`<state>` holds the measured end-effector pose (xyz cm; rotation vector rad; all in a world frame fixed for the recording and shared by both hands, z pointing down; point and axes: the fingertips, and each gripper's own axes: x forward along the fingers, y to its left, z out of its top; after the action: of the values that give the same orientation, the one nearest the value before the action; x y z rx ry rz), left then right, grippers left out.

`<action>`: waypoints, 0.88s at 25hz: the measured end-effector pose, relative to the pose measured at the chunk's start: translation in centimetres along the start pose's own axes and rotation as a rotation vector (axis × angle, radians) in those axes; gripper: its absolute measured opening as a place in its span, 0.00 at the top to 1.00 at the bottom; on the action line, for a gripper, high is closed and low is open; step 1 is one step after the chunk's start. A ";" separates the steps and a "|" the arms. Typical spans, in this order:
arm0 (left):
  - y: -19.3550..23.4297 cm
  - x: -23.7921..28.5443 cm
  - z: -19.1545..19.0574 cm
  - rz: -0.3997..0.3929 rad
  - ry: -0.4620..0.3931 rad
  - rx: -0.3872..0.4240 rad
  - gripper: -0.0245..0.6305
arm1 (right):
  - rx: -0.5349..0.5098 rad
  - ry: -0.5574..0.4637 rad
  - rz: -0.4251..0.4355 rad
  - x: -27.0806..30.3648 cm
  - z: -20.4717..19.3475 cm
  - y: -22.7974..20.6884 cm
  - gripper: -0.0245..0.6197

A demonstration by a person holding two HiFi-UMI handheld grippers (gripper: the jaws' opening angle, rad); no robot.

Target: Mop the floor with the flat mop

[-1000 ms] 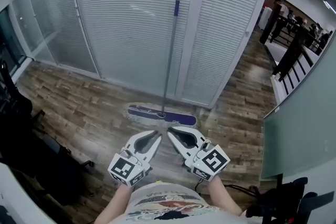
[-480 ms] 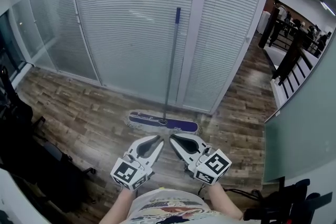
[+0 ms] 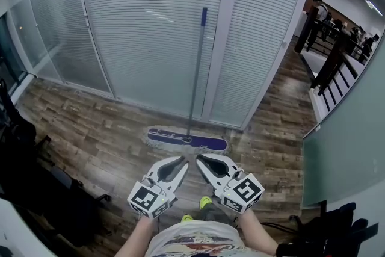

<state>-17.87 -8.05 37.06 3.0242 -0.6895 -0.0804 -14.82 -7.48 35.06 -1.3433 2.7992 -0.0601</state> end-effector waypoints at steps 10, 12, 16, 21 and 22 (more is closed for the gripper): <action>2.9 2.8 -0.8 0.032 0.023 -0.011 0.86 | 0.006 0.021 0.016 2.2 -0.2 -4.3 0.92; 4.2 3.5 -0.7 0.042 0.025 -0.008 0.86 | 0.006 0.019 0.027 3.4 -0.1 -5.3 0.92; 6.6 5.4 -0.6 0.042 0.047 0.009 0.86 | 0.012 0.018 0.049 5.6 -0.1 -7.4 0.92; 9.4 8.7 -1.8 0.044 0.111 0.029 0.86 | 0.042 0.010 0.064 7.7 -0.4 -11.6 0.91; 9.8 9.6 -2.0 0.041 0.123 0.028 0.86 | 0.047 0.008 0.069 8.1 -0.4 -12.7 0.91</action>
<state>-13.34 -20.96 39.13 3.0081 -0.7472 0.1163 -9.99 -21.70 35.95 -1.2380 2.8290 -0.1290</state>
